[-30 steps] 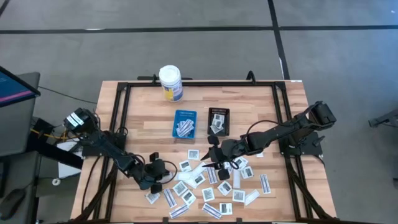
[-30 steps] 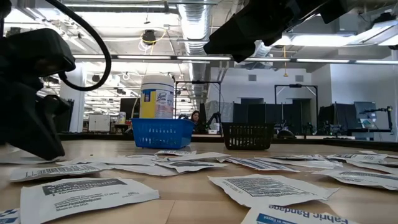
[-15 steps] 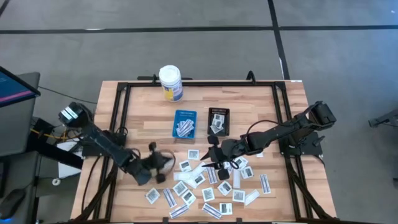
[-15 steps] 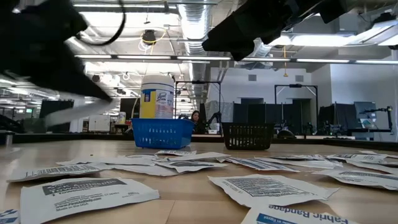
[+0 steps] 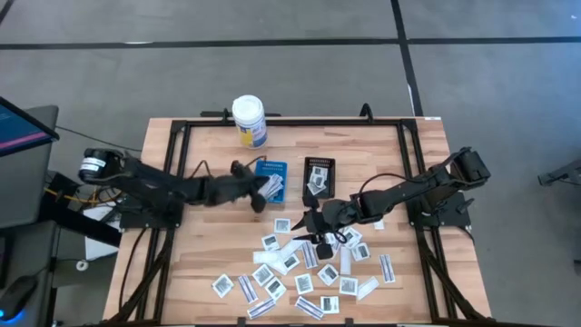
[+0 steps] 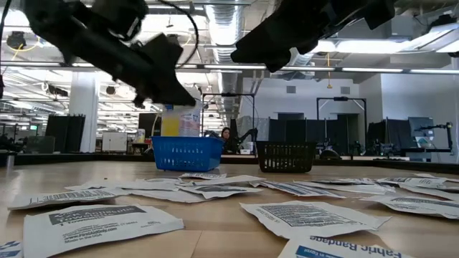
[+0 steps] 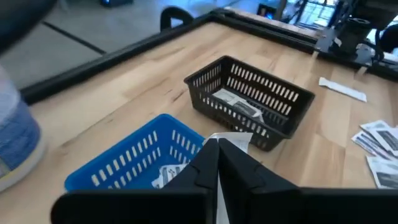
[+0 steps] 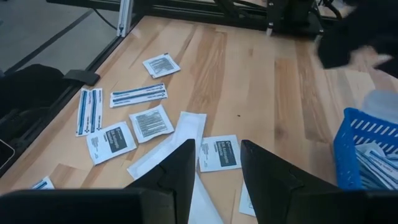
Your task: Pick & Place First Aid Supplies
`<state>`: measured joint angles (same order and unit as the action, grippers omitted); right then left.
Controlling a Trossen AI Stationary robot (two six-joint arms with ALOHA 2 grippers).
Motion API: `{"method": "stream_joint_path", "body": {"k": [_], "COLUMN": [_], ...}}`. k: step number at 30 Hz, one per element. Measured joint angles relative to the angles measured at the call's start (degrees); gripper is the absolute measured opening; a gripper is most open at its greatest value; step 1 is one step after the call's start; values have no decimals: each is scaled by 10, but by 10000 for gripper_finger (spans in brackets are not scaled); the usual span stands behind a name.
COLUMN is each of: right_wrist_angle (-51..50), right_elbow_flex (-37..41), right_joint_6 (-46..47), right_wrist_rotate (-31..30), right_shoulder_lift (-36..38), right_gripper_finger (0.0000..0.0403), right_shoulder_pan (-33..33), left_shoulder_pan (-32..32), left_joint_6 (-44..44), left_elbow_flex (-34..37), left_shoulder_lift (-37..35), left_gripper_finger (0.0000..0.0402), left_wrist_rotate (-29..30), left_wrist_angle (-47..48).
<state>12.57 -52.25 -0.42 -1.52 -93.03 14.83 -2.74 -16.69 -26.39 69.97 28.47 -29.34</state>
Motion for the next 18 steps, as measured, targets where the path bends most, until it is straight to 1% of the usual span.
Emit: {"method": "stream_joint_path", "body": {"k": [1, 3, 5, 8, 12, 15, 17, 18], "right_wrist_angle": [0, 1, 1, 4, 10, 37, 54, 59], "right_elbow_flex": [0, 0, 0, 0, 0, 0, 0, 0], "right_joint_6": [-6, -19, -29, -32, -32, -32, -35, -37], "right_wrist_rotate": [0, 0, 0, 0, 0, 0, 0, 3], "right_shoulder_lift": [0, 0, 0, 0, 0, 0, 0, 0], "right_gripper_finger": [122, 122, 122, 122, 122, 122, 122, 122], "right_shoulder_pan": [0, 0, 0, -2, -10, -22, -32, -35], "left_shoulder_pan": [20, 51, 71, 86, 85, 72, 56, 45], "left_joint_6": [0, 0, 2, 2, 2, 0, -1, -1], "left_elbow_flex": [0, 0, 0, 0, 0, 0, 0, 0], "left_shoulder_lift": [4, 13, 21, 34, 41, 38, 29, 24], "left_gripper_finger": [13, 19, 26, 44, 79, 105, 117, 120], "left_wrist_rotate": [-27, -61, -73, -77, -84, -89, -98, -115], "left_wrist_angle": [-2, -7, -7, -7, -8, -17, -43, -62]}}
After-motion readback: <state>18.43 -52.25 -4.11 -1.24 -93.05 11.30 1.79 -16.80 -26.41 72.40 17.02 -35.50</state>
